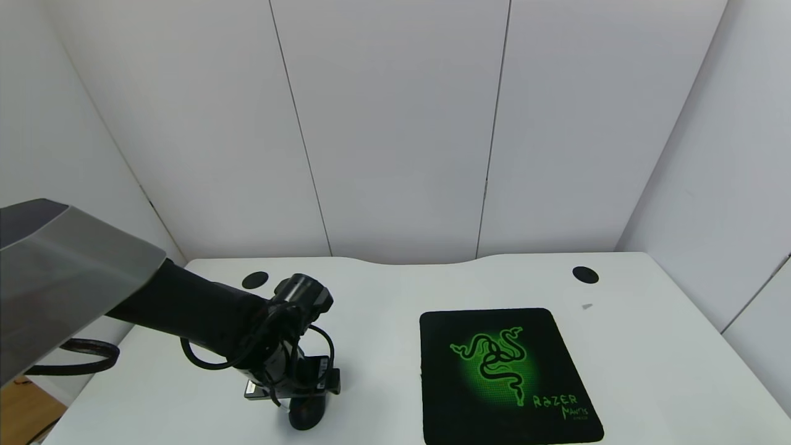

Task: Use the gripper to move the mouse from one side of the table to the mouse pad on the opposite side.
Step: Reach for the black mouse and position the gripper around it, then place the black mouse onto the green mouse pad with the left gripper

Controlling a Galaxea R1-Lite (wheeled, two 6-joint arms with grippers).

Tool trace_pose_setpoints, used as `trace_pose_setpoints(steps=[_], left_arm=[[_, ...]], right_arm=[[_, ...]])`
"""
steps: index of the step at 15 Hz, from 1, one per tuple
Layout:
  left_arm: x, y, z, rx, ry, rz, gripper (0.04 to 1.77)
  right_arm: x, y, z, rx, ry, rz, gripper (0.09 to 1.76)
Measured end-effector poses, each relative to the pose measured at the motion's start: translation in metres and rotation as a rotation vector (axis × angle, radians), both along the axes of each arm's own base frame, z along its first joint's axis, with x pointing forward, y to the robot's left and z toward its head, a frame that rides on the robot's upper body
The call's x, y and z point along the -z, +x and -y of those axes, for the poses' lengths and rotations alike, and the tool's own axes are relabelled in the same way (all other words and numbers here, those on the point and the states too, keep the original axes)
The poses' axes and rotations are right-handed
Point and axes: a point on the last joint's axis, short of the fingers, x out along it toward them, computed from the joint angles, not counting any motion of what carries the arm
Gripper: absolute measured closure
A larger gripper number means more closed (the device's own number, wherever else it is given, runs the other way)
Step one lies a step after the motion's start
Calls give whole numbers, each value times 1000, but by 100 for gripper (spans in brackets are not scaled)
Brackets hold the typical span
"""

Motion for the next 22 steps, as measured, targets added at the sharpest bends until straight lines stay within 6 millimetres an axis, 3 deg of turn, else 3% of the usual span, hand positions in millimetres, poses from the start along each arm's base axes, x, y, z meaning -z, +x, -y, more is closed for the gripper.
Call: trace_pose_setpoints(steps=[1, 5, 7, 17, 22], left_arm=[[0, 0, 0, 0, 0, 0, 9], [2, 2, 1, -1, -11, 29, 72], [2, 2, 1, -1, -10, 28, 88], [2, 2, 1, -14, -12, 22, 93], [-17, -3, -2, -36, -5, -34, 93]], right_arm=[[0, 0, 0, 0, 0, 0, 14], [0, 0, 0, 0, 0, 0, 14], [0, 0, 0, 0, 0, 0, 14], [0, 0, 0, 0, 1, 0, 14], [0, 0, 0, 0, 0, 0, 14]])
